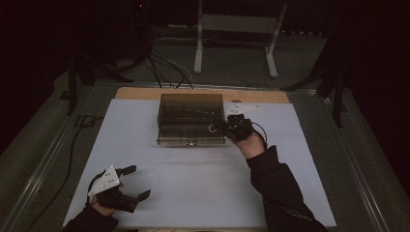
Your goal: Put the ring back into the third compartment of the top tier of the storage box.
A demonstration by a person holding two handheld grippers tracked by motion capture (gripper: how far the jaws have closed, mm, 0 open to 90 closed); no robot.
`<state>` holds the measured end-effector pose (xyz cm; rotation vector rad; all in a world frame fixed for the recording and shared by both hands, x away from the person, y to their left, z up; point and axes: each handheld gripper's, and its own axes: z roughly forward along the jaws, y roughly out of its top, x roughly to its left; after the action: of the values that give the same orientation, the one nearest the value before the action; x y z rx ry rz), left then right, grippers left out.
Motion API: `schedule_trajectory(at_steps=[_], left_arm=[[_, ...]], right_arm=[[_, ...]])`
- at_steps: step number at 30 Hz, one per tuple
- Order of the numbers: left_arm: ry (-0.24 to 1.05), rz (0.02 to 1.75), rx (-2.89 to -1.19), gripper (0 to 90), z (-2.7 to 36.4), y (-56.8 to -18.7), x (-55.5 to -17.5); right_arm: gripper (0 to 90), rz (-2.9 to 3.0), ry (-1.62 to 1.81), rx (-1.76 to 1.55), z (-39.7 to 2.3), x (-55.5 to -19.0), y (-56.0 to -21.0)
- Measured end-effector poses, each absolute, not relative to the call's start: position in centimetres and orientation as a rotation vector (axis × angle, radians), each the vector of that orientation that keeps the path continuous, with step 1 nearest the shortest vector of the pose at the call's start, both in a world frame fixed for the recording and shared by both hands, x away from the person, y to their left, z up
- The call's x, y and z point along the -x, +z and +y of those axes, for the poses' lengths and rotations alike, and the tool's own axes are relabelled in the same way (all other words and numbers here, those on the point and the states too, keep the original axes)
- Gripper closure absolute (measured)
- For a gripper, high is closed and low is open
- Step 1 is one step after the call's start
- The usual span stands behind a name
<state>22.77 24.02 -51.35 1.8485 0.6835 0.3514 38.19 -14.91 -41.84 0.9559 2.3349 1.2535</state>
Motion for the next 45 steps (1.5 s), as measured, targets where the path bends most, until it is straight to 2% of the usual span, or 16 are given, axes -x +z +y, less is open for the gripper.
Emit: schedule_trajectory(at_steps=[29,31,37,45], left_arm=[[0.351,0.68,-1.85,0.6,24.0,-51.4,-22.8],[0.351,0.68,-1.855,0.6,24.0,-51.4,-22.8],[0.352,0.681,-1.854,0.6,24.0,-51.4,-22.8],[0.353,0.68,-1.857,0.6,24.0,-51.4,-22.8]], right_arm=[[85.4,2.362,1.261,-1.06,-14.0,-39.7,-43.5],[73.2,2.347,1.281,-1.078,-14.1,-39.7,-43.5],[51.0,2.325,1.295,-1.057,-14.1,-39.5,-43.1],[28.9,2.34,1.331,-1.041,-14.0,-39.4,-42.6]])
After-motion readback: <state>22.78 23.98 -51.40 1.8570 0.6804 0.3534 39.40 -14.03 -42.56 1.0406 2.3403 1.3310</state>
